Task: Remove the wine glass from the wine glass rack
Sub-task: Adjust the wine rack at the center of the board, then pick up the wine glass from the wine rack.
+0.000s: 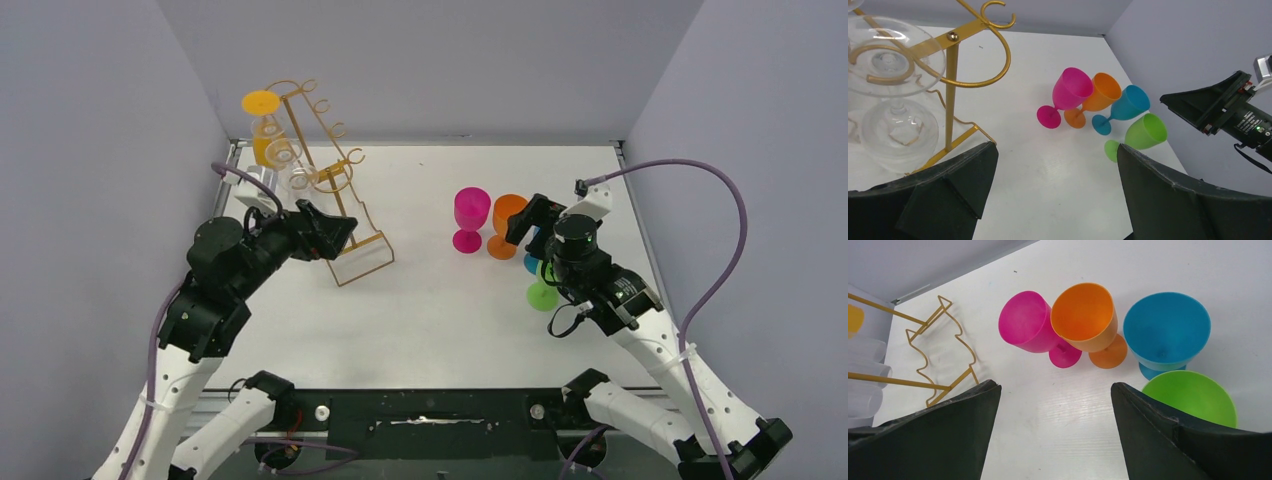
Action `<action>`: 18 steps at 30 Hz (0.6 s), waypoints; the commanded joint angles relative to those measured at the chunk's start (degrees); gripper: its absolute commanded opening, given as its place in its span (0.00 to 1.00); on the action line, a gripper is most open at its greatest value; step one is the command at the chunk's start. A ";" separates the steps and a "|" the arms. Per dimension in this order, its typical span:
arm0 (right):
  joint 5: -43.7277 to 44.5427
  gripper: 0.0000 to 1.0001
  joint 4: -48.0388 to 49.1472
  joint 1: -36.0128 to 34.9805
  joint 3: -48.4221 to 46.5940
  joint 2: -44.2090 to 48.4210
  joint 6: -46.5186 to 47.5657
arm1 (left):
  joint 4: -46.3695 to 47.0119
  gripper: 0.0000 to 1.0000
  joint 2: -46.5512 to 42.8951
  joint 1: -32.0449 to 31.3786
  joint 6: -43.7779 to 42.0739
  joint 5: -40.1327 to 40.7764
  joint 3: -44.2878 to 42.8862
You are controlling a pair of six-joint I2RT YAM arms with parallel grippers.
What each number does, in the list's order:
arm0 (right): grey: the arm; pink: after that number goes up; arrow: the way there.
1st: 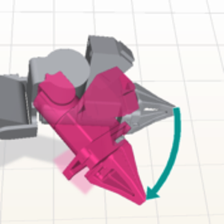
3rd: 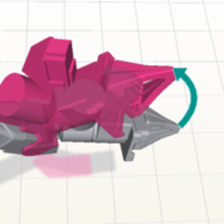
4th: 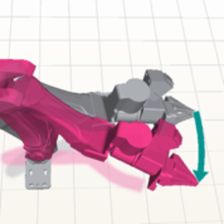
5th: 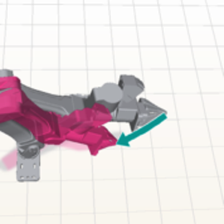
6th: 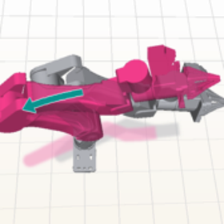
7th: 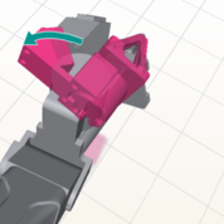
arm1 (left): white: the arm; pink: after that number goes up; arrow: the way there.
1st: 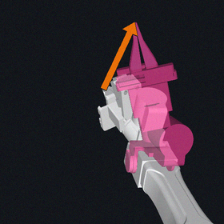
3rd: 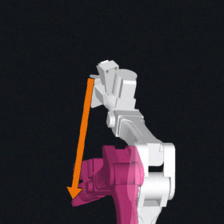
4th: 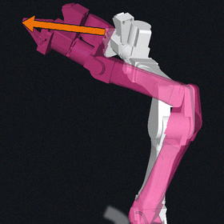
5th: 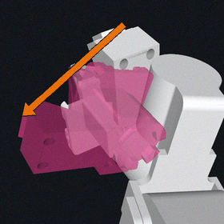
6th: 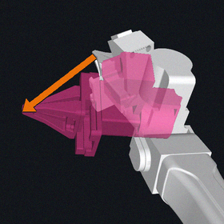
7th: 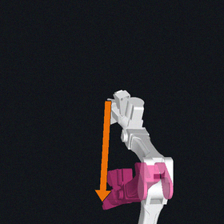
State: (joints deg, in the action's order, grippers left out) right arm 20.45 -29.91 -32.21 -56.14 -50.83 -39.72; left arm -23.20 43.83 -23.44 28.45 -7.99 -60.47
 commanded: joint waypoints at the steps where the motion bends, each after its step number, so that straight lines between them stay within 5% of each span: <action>1: -0.04 0.84 2.04 0.26 -2.34 1.60 0.44 | -13.06 0.91 2.12 0.78 0.36 -0.03 -3.54; 6: 0.31 0.84 1.42 0.32 -3.09 0.97 0.24 | -19.29 0.89 4.69 2.36 1.98 4.76 -10.31; 11: -0.16 0.85 0.37 0.30 -3.82 0.04 -0.45 | -34.03 0.86 14.66 6.00 3.35 5.34 -28.78; 18: -0.70 0.85 1.26 0.30 -2.72 0.02 -1.14 | -35.67 0.83 16.33 8.59 3.40 11.43 -32.21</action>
State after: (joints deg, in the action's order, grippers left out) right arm 20.01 -30.52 -32.21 -57.28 -50.57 -40.01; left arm -55.11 59.86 -16.23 31.31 0.12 -90.94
